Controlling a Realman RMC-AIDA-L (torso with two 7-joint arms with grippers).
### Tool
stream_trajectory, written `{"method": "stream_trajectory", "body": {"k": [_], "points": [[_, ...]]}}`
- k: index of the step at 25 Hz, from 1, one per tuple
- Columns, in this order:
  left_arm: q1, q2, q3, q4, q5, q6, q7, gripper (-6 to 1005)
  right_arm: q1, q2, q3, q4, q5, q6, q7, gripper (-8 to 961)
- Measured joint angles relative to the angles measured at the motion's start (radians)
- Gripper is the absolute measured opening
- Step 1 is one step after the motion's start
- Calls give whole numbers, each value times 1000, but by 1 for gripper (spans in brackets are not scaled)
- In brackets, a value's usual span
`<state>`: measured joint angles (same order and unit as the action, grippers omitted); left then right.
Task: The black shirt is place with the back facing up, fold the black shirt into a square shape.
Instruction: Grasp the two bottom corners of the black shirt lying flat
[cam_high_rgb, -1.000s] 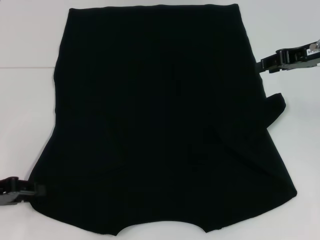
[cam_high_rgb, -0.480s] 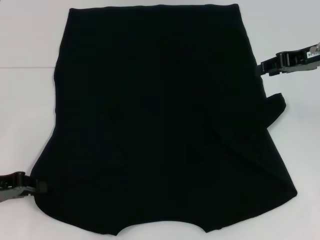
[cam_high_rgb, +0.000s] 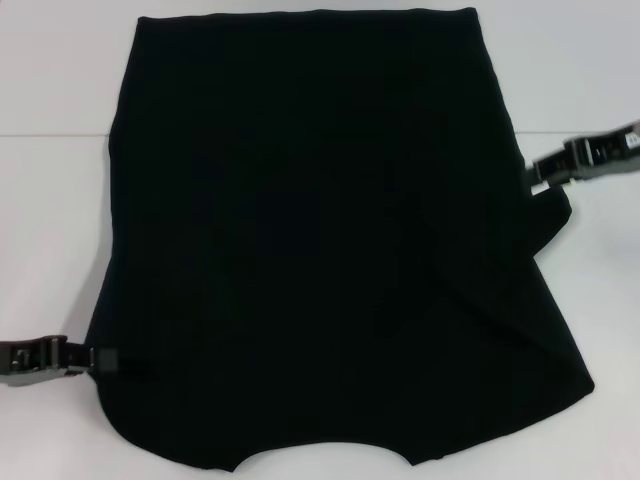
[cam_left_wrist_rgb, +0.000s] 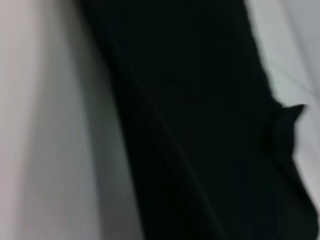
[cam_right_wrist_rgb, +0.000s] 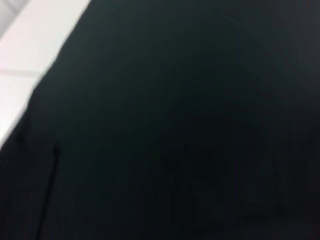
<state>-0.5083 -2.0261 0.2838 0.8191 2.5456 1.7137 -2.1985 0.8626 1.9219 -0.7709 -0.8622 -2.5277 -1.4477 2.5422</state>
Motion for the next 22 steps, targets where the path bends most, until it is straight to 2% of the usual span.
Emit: {"method": "stream_trajectory", "body": {"k": [4,10,13,19,22], "points": [[-9,8,-6,-10,-44,46,35,31,-23,-13,3,-5,-64,-101,-5,445],[-32,17,-3,-23,-48,0,9,32,-87,-22,7,-7,-95,-193,-5,446],[-43,20,0,-33,-47,-20,5,32,-115,-15,5,-4,-95,-206,-18,446],[-62,27,0,-57,-47,-43,4,32,-151,17,1,8,-98,-199,-60,446],[-66,27,1,-58,-47,-48,4,32,-164,23,0,24,-99,-185,-62,445]]}}
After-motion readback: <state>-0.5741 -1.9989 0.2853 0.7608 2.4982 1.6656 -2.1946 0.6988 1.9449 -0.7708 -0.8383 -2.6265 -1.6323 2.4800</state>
